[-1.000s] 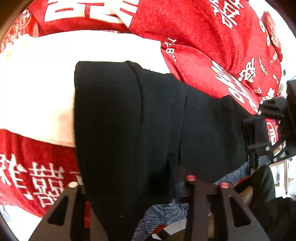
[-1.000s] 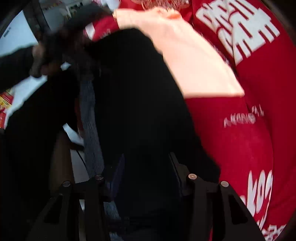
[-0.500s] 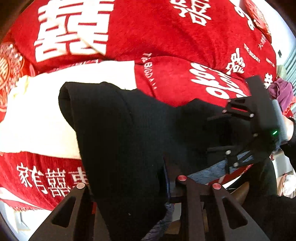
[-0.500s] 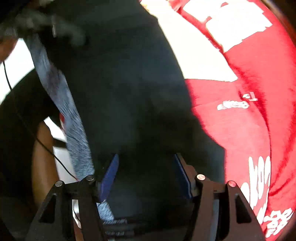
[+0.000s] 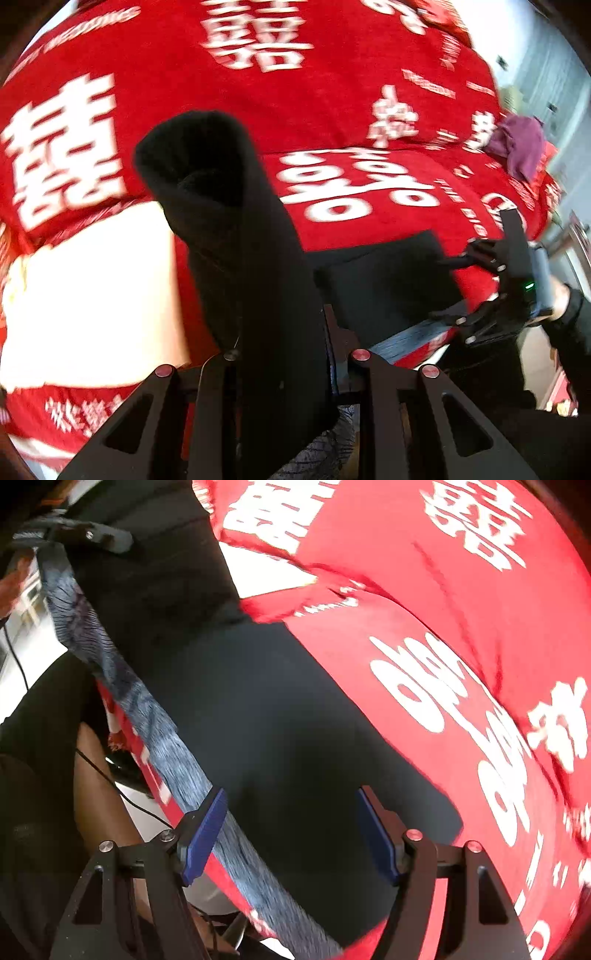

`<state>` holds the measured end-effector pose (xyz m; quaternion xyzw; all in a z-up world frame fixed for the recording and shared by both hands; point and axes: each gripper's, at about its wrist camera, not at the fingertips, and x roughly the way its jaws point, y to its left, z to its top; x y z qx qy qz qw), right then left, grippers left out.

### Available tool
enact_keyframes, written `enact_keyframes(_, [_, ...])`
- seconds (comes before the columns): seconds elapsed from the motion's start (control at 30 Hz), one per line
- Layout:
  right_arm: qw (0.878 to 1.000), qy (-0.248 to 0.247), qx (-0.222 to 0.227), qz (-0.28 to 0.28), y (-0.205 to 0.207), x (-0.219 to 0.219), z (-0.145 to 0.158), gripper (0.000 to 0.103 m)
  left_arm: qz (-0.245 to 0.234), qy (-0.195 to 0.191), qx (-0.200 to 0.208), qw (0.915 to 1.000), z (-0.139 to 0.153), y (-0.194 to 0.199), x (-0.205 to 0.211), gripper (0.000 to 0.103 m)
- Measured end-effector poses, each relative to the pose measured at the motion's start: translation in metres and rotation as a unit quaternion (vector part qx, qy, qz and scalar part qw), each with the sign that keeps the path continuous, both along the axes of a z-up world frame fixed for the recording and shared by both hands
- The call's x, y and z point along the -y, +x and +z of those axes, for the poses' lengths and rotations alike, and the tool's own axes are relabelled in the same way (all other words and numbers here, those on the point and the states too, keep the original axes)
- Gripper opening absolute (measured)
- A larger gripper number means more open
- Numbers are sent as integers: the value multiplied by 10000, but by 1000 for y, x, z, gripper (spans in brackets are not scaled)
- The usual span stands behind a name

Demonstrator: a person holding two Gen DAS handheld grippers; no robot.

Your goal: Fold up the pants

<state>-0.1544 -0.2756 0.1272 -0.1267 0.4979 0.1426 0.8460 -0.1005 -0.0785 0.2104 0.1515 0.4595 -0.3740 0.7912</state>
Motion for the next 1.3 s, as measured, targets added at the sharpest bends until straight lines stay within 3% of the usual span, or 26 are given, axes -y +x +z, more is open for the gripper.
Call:
enact_keyframes(0.23, [9970, 275, 216, -697, -37, 46, -2, 75, -1021, 72, -193, 9946, -4, -42, 127, 20])
enact_keyframes(0.33, [9939, 478, 241, -966, -46, 63, -6, 75, -1249, 310, -461, 9906, -43, -51, 179, 20])
enact_keyframes(0.43, [9912, 663, 200, -1128, -49, 73, -15, 75, -1157, 717, -881, 9868, -101, -44, 207, 20])
enact_keyframes(0.5, [9909, 626, 194, -1179, -52, 76, -20, 75, -1126, 718, -986, 9861, -121, -42, 213, 20])
enact_keyframes(0.63, [9869, 808, 151, -1388, -66, 92, -29, 75, -1109, 627, -937, 9874, -118, -45, 208, 20])
enact_keyframes(0.73, [9727, 1429, 251, -1808, -76, 118, -28, 75, -1112, 663, -866, 9878, -118, -50, 215, 21])
enact_keyframes(0.83, [9436, 2331, 462, -2304, -80, 144, -18, 79, -1119, 572, -798, 9889, -117, -53, 210, 30])
enact_keyframes(0.9, [9221, 2892, 568, -2508, -79, 151, -10, 82, -1095, 425, -901, 9890, -115, -54, 207, 55])
enact_keyframes(1.0, [9030, 3427, 571, -2526, -68, 149, -5, 82, -1191, 411, -795, 9888, -105, -68, 198, 72])
enact_keyframes(1.07, [8922, 3743, 446, -2487, -58, 142, -8, 82, -1452, 307, -617, 9870, -93, -80, 186, 72])
enact_keyframes(1.2, [8902, 3982, 12, -2213, -35, 115, -22, 83, -1477, 174, -666, 9866, -79, -79, 158, 73])
enact_keyframes(1.23, [8917, 3985, -56, -2143, -33, 109, -24, 82, -1395, 100, -646, 9881, -75, -74, 146, 77])
enact_keyframes(1.27, [8960, 3925, -138, -2074, -27, 99, -27, 83, -1241, 124, -556, 9906, -75, -69, 139, 96])
enact_keyframes(1.3, [8994, 3844, -177, -2075, -24, 94, -30, 83, -962, 172, -360, 9946, -75, -61, 130, 103])
